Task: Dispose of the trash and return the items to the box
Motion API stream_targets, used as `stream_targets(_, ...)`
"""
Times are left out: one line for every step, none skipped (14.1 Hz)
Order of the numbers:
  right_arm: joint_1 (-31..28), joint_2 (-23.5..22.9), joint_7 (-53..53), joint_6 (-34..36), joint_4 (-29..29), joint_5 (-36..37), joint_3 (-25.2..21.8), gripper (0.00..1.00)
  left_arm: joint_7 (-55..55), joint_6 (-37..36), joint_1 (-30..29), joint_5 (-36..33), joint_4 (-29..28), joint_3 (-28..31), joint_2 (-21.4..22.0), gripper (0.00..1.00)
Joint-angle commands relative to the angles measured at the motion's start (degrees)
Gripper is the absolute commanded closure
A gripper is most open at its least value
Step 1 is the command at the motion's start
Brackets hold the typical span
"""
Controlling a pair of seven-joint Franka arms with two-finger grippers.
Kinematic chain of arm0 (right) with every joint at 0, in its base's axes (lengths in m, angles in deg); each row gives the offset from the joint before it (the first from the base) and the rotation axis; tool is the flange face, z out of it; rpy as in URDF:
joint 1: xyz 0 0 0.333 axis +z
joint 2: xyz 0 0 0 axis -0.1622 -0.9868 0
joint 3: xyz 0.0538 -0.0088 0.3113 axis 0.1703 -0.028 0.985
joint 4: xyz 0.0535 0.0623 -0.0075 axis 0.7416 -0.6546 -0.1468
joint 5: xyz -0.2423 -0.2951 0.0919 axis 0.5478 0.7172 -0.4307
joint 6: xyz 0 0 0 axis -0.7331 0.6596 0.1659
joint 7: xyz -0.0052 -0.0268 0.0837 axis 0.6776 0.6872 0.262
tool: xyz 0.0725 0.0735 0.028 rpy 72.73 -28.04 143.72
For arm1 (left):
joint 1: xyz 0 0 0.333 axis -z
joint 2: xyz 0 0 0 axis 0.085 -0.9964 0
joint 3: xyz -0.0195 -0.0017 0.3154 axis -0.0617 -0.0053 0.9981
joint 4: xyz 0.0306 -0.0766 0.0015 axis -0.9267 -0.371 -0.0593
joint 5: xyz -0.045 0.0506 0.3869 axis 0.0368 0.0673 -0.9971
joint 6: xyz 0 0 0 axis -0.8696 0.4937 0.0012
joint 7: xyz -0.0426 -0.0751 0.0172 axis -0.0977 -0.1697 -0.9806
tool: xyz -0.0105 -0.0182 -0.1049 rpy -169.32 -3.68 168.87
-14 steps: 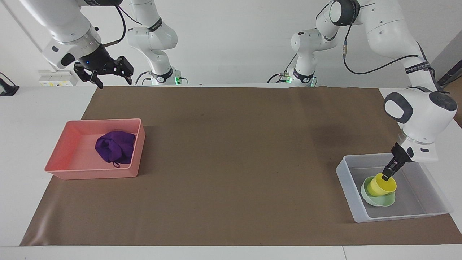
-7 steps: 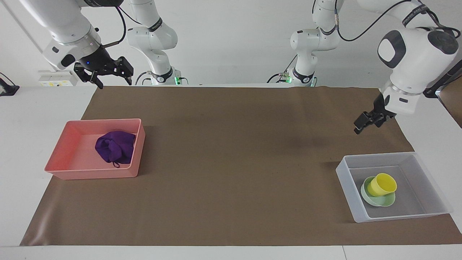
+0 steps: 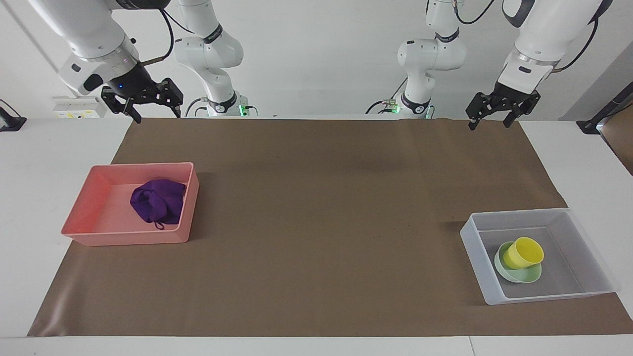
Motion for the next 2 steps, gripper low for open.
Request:
stream_targets(-0.13, 1.01, -1.61, -1.26, -1.91, 0.97, 0.36, 0.00, 1.37, -3.59, -0.46, 0.71, 5.07, 1.12, -3.13, 0.00)
stream_targets(-0.13, 1.02, -1.69, -1.43, -1.83, 0.97, 0.36, 0.00, 1.45, -4.12, -0.46, 0.53, 6.39, 1.73, -4.01, 0.00)
